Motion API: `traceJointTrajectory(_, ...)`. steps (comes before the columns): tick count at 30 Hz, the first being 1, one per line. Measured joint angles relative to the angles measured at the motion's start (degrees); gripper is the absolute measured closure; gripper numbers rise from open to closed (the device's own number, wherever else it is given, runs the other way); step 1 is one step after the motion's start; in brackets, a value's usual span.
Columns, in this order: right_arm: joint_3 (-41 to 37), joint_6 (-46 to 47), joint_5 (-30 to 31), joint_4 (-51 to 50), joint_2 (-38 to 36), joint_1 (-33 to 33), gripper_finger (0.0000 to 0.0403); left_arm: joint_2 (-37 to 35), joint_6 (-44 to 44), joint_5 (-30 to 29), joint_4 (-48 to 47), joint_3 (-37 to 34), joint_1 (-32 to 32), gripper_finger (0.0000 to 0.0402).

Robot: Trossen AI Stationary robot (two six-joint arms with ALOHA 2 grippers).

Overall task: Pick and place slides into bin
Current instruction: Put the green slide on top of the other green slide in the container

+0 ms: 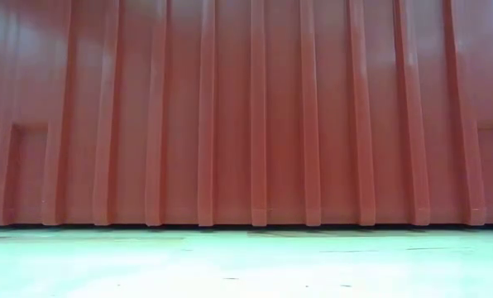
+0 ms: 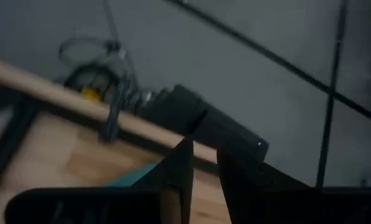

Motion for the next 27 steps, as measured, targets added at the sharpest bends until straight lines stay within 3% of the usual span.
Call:
traceJointTrajectory(3, 0.0, 4.51, -0.87, 1.41, -0.01, -1.94, 0.0121, 4.35, -2.19, 2.25, -3.43, 0.81, -0.12, 0.0331)
traceJointTrajectory(6, 0.0, 7.84, -3.19, 1.74, -0.02, -2.91, 0.0121, 10.16, -2.2, 0.69, -11.66, 3.58, -0.18, 0.0338)
traceJointTrajectory(14, 0.0, 4.43, -4.54, 2.63, 0.22, -4.7, 0.0119, 19.57, -11.13, -4.75, -31.21, 9.59, -0.72, 0.0344)
traceJointTrajectory(21, 0.0, 4.62, -4.79, 2.48, 0.22, -5.97, 0.0118, 23.26, -17.09, -1.1, -30.08, 4.28, -0.36, 0.0345)
traceJointTrajectory(27, 0.0, 5.42, -6.19, 2.46, 0.24, -5.97, 0.0117, 23.95, -25.4, -2.94, -31.83, 0.29, -1.82, 0.0354)
